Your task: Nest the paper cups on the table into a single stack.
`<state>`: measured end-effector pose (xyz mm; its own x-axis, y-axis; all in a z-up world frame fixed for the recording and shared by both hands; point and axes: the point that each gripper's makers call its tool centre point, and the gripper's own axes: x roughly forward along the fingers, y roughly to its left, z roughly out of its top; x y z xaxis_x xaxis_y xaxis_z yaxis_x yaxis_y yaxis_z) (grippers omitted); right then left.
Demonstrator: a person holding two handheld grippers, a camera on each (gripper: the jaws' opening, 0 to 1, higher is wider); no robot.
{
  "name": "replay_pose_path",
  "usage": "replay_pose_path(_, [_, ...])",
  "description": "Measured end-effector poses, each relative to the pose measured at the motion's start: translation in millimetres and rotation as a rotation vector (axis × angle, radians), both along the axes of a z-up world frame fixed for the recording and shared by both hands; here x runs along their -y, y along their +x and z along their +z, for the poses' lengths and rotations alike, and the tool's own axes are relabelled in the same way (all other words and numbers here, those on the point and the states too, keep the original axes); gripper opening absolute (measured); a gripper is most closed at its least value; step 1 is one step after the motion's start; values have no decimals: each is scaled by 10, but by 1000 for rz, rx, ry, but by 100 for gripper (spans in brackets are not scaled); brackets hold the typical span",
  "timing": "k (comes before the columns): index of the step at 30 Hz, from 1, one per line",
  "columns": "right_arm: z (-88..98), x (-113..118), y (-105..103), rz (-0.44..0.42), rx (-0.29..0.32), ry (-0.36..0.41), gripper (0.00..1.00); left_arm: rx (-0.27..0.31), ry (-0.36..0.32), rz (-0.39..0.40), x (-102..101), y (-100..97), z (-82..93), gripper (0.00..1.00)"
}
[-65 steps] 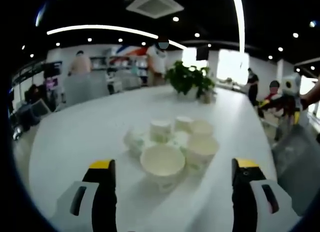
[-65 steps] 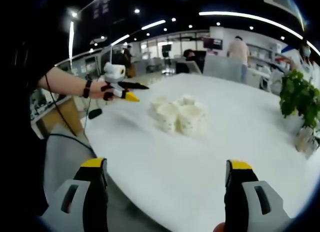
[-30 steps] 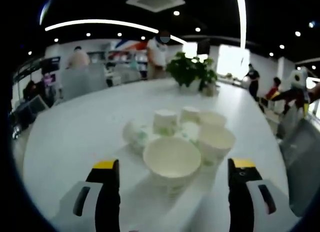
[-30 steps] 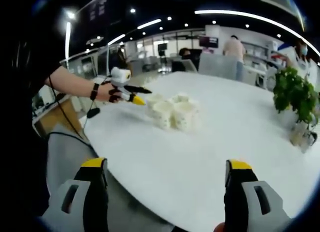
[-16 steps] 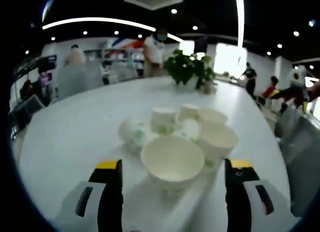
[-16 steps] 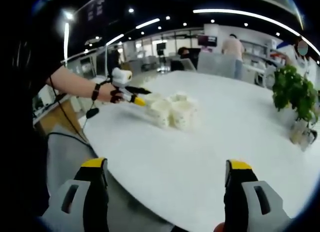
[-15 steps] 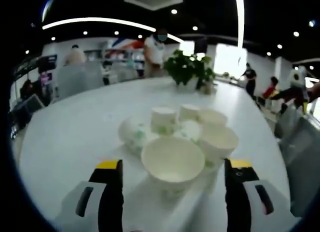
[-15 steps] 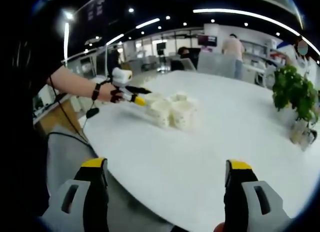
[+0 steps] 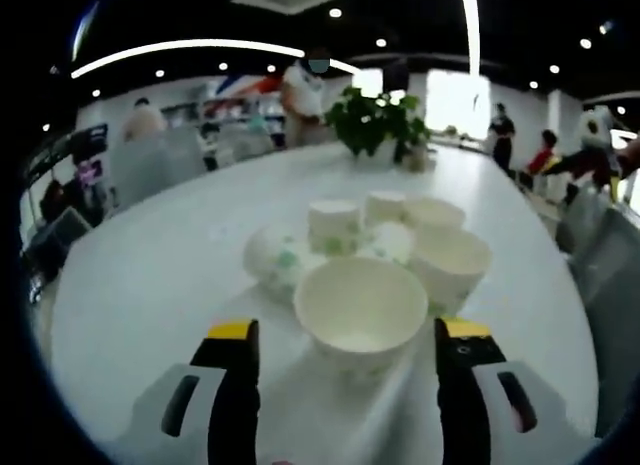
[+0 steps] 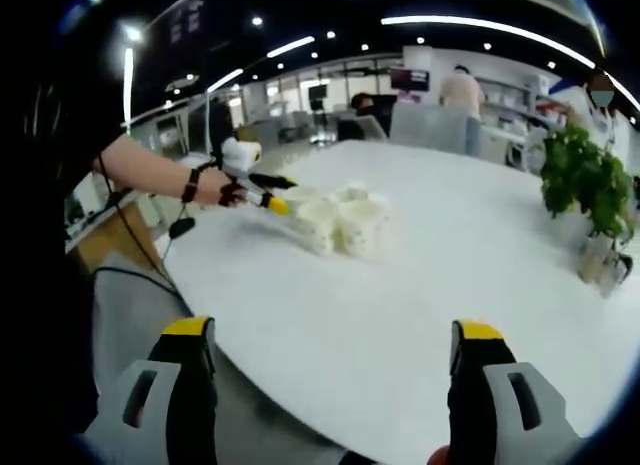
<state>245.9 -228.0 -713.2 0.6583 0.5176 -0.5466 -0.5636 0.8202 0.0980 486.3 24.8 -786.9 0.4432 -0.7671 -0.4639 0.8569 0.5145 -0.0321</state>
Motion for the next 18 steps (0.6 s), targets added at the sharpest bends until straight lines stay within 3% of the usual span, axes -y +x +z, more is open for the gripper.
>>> replay_pose_path(18, [36, 24, 34, -5, -1, -1, 95, -4, -13, -22, 60, 0, -12, 59])
